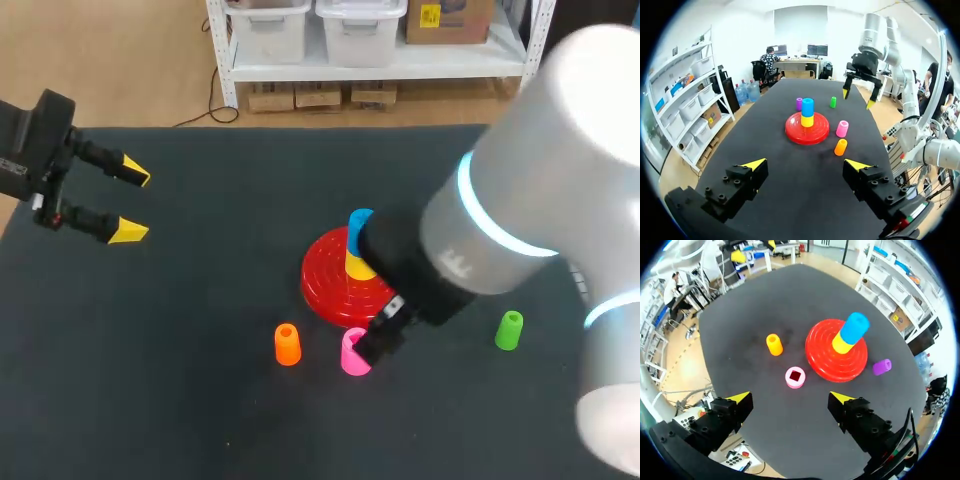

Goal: Pick up and stack the cylinders on the red base in this order: pink,purple,orange,green

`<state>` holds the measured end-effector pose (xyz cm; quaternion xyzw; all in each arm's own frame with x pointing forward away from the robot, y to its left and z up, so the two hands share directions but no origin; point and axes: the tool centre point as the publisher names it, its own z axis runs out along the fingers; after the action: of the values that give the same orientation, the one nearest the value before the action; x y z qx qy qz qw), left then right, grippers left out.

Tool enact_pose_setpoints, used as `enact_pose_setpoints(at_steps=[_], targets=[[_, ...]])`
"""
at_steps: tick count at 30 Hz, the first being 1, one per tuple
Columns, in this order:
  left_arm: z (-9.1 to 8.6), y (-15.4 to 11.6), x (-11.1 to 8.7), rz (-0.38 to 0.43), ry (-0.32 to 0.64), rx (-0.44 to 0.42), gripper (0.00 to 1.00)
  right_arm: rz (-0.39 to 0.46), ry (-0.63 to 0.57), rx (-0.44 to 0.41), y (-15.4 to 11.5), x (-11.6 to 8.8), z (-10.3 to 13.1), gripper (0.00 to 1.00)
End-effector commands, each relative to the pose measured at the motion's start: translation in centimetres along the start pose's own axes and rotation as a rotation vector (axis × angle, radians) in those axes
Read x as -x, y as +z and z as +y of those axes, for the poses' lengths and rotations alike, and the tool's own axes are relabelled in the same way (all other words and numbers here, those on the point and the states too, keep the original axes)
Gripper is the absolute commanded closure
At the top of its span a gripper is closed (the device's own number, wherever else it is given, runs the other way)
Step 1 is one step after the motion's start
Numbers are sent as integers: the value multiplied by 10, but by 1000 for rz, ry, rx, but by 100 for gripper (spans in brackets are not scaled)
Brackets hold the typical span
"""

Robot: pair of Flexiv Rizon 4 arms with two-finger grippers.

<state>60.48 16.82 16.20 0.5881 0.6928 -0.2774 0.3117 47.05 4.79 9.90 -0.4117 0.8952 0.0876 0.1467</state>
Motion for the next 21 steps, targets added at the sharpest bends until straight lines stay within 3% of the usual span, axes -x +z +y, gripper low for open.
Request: enact_pose_setpoints(at_steps=[1,12,21], targets=[[0,0,-1,-5,3,2,0,56,1,-93,25,10,8,0],[0,0,-1,-5,3,2,0,159,38,-86,59,2,-6,0],[0,0,-1,-5,3,2,0,112,12,-113,58,4,-9,0]])
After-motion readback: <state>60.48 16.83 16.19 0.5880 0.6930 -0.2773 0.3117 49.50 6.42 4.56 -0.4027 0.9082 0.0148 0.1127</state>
